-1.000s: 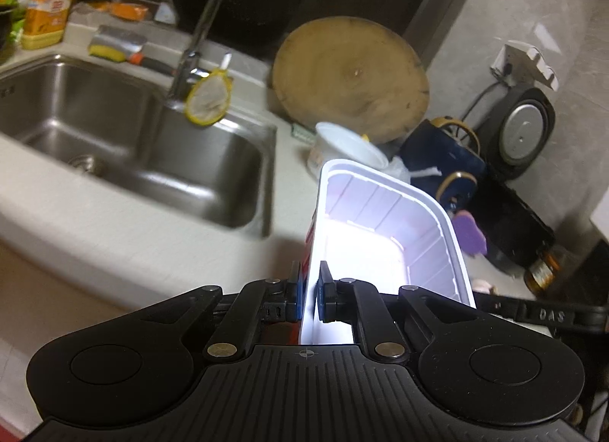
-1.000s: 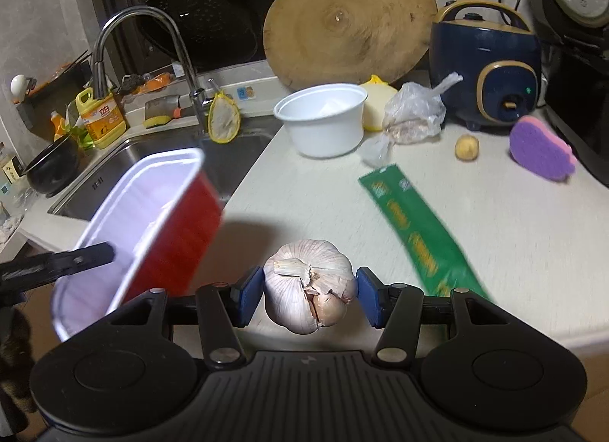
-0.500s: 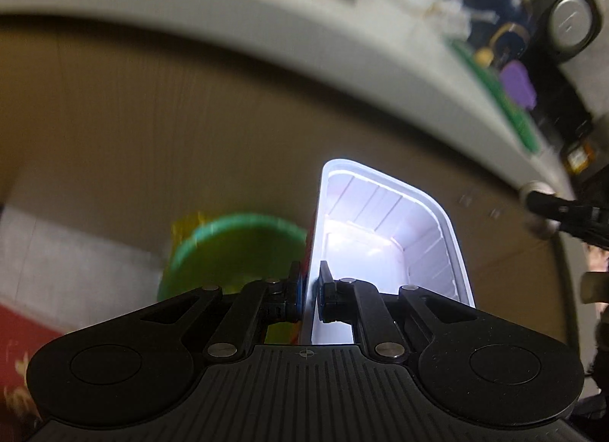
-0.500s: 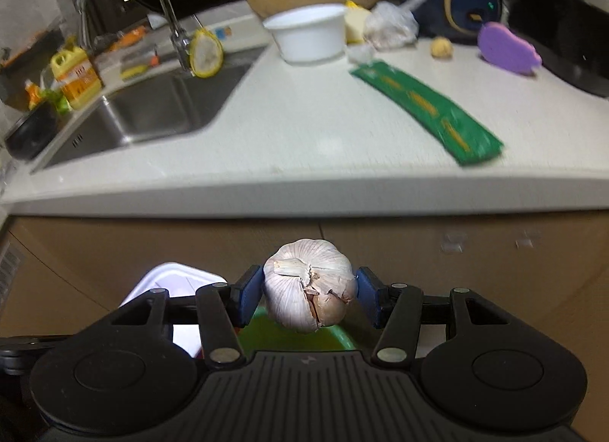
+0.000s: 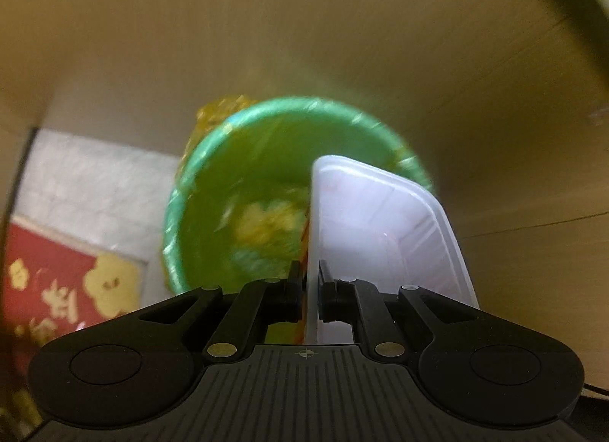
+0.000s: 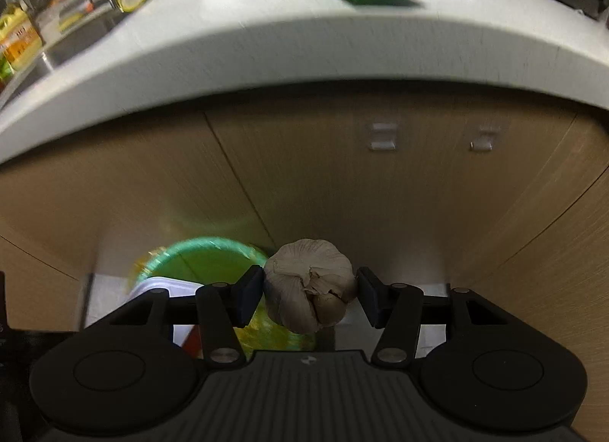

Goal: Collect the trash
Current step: 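Lower both grippers into the green-lined bin and release the tray from the left gripper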

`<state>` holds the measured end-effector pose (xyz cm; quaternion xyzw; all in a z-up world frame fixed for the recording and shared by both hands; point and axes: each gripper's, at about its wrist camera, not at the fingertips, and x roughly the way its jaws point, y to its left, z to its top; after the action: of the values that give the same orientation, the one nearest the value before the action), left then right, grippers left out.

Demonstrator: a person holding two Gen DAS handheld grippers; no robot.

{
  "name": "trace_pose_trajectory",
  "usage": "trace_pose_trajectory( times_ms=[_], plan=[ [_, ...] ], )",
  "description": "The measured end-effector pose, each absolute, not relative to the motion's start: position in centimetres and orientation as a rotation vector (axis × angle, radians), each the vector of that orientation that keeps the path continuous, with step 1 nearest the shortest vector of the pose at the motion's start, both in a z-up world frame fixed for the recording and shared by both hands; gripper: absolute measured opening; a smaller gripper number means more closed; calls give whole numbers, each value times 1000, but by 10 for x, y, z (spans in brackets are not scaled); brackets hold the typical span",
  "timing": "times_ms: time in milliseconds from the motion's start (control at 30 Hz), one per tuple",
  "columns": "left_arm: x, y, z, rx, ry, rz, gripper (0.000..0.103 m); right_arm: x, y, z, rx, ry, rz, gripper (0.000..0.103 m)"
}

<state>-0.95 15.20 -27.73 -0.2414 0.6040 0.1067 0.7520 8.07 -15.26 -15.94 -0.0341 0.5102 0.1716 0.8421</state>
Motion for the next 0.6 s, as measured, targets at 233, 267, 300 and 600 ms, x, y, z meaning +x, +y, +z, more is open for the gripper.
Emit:
trace_pose_trajectory(
  times_ms=[233, 267, 300, 600],
  plan=[
    [6, 140, -339, -560, 1364, 252, 11, 95, -150, -221, -110, 1161, 344, 54],
    [10, 139, -351, -563, 1352, 257, 12, 96, -146, -230, -124, 1169, 350, 54],
    [13, 138, -366, -566, 1324, 258, 14, 99, -145, -237, -139, 1170, 362, 54],
    [33, 165, -486, -658, 1294, 341, 21, 89, -78, -305, -377, 1163, 520, 54]
  ],
)
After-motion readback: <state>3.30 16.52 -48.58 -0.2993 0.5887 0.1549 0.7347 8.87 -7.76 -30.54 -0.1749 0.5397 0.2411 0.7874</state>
